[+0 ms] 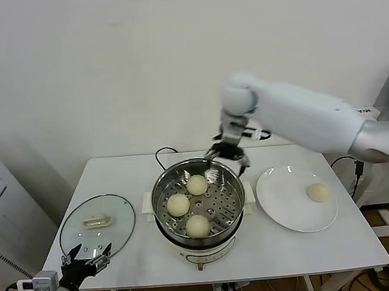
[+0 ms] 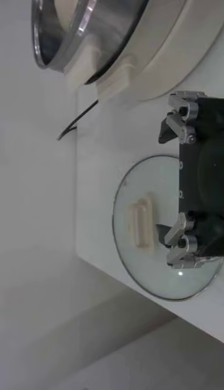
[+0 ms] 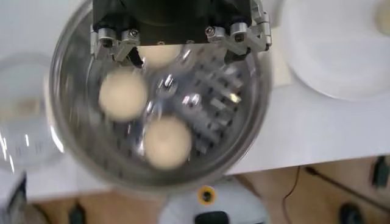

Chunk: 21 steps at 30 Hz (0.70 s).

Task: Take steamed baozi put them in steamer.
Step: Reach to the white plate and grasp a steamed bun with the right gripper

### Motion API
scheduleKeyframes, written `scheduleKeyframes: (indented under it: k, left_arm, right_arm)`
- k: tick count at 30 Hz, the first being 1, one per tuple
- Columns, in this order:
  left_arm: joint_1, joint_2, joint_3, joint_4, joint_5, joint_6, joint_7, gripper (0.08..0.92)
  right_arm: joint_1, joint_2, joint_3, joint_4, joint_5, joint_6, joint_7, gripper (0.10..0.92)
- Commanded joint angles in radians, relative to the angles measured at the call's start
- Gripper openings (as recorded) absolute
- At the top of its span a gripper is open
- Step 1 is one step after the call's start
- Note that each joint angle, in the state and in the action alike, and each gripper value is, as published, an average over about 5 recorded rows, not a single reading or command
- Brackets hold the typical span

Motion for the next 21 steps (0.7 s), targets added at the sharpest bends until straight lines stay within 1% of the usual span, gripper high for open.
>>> scheduleKeyframes:
  k: [1,5,9,14,17,21]
  left_arm:
    - [-0.005,0.004,0.0,0.0,-0.003,0.002,0.0,0.823]
    - [-0.009,0.005,0.001,0.002,-0.004,0.003,0.0,0.823]
    - [-0.015,0.013,0.002,0.007,-0.005,0.004,0.0,0.823]
    - [-0.023,0.013,0.006,0.008,-0.005,0.009,-0.001,0.823]
    - [-0.025,0.012,0.008,0.007,-0.005,0.011,-0.001,0.823]
    - [-0.026,0.013,0.009,0.009,-0.004,0.012,-0.001,0.823]
  right_arm:
    - [-0.007,-0.143,0.05,-0.321,-0.007,-0.098,-0.017,0.823]
    - [-0.057,-0.16,0.103,-0.436,-0.095,-0.078,-0.02,0.823]
    - [-0.132,-0.184,0.155,-0.504,-0.17,-0.052,-0.003,0.823]
    - [-0.238,-0.158,0.294,-0.618,-0.31,0.014,0.044,0.823]
    - [-0.292,-0.141,0.367,-0.664,-0.368,0.033,0.082,0.823]
    - [-0.345,-0.122,0.424,-0.698,-0.401,0.034,0.135,0.823]
